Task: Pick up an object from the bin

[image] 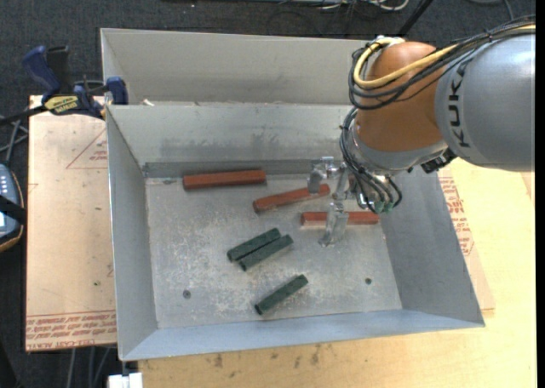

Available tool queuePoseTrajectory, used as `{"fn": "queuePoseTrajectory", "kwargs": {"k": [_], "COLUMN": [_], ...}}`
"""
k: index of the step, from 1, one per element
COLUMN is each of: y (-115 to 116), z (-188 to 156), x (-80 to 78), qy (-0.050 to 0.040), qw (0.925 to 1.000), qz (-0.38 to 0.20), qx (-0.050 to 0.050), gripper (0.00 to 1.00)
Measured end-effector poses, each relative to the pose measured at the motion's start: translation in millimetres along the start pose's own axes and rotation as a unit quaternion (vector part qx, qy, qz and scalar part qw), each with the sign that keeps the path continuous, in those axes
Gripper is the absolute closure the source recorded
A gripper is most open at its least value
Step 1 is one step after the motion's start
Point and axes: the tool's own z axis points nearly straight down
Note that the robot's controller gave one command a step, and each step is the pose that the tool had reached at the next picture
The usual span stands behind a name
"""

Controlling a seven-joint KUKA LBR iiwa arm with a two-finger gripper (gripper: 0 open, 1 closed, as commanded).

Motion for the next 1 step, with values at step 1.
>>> {"fn": "queuePoseTrajectory", "kwargs": {"k": [1], "y": [0.0], "z": [-4.7], "x": [-1.8], "qy": [-0.0040], "qw": [1.0000], "qz": [0.000], "qx": [0.000], "gripper": [0.00]}}
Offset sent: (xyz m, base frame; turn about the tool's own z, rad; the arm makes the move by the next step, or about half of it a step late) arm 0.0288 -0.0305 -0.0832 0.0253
